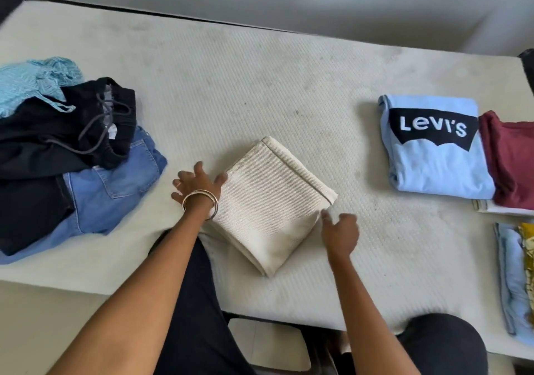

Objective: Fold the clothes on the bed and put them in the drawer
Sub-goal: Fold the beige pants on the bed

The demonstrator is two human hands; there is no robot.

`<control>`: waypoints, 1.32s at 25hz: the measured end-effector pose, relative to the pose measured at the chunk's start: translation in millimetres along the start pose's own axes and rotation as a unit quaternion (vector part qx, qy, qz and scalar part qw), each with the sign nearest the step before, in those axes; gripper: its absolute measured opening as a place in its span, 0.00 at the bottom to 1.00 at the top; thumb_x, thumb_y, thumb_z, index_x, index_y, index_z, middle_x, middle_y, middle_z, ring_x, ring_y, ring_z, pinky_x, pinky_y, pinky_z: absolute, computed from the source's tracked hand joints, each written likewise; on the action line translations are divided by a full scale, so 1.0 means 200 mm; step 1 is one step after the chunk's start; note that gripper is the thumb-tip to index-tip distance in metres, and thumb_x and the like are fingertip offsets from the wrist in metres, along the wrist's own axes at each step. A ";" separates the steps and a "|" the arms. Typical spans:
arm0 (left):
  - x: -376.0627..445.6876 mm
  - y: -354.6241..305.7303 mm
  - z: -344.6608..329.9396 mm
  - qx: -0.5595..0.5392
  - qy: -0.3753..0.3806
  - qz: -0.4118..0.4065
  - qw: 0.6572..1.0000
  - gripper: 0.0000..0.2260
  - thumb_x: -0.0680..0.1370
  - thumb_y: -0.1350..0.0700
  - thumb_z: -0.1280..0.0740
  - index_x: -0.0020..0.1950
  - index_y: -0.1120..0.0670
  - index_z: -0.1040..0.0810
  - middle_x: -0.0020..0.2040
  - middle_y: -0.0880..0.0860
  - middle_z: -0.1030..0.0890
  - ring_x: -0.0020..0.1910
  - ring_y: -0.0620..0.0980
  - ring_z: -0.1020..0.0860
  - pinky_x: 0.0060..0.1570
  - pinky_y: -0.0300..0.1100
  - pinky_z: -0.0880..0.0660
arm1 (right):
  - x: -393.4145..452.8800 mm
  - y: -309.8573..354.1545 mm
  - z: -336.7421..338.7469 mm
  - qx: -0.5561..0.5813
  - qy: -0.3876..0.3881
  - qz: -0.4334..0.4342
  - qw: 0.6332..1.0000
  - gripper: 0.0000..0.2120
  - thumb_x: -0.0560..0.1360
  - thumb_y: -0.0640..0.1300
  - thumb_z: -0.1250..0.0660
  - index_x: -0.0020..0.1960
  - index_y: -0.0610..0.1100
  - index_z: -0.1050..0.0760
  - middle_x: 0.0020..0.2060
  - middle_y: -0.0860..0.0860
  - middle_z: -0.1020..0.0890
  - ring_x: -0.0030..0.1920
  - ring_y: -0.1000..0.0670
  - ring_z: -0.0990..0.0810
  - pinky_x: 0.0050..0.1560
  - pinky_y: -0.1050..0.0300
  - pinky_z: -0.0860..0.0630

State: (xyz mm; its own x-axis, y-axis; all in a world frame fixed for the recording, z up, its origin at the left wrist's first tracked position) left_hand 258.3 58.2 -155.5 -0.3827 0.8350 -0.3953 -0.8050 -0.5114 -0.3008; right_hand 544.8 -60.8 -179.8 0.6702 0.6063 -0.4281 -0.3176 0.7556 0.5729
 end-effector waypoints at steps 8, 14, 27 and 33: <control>-0.48 0.08 -0.31 -0.500 0.068 0.368 0.781 0.52 0.61 0.33 0.24 0.74 0.59 0.42 0.67 0.55 0.28 0.63 0.59 0.26 0.61 0.49 0.29 | 0.20 0.55 -0.18 -0.245 0.193 0.223 0.924 0.46 0.71 0.67 0.32 0.77 0.43 0.46 0.71 0.42 0.32 0.71 0.39 0.34 0.69 0.35 0.41; -0.43 0.18 -0.36 -0.616 0.074 0.268 0.737 0.11 0.71 0.49 0.25 0.48 0.51 0.23 0.52 0.52 0.18 0.48 0.51 0.20 0.55 0.50 0.23 | 0.24 0.55 -0.16 -0.154 0.256 0.100 0.949 0.40 0.59 0.70 0.24 0.56 0.42 0.27 0.50 0.51 0.22 0.54 0.50 0.25 0.71 0.40 0.39; -0.91 -0.74 -0.40 -0.521 0.230 -0.075 0.819 0.09 0.84 0.51 0.44 0.55 0.57 0.32 0.44 0.50 0.24 0.42 0.48 0.25 0.34 0.30 0.26 | 0.25 -0.21 1.01 0.309 0.149 0.075 0.936 0.13 0.75 0.47 0.28 0.59 0.46 0.21 0.49 0.52 0.14 0.47 0.52 0.15 0.45 0.57 0.20; -1.32 -1.18 -0.79 -0.395 0.349 -0.058 0.848 0.16 0.82 0.47 0.40 0.59 0.59 0.28 0.50 0.55 0.20 0.46 0.53 0.21 0.42 0.40 0.22 | 0.47 -0.80 1.50 0.116 -0.063 0.043 0.990 0.24 0.78 0.54 0.32 0.70 0.45 0.32 0.57 0.48 0.21 0.53 0.45 0.22 0.48 0.55 0.26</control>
State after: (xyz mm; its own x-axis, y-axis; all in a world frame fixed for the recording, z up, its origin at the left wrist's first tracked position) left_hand 621.3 -72.7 -117.9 0.2605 0.7063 -0.6582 -0.1594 -0.6410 -0.7508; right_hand 860.2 -198.1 -101.7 0.7308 0.6184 -0.2890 -0.2236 0.6168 0.7547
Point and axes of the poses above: each hand's wrist, its own x-axis towards the middle knuckle, its own z-axis out of the back of the hand, y = z × x, the point moved 2 cm from there along x, towards the middle knuckle
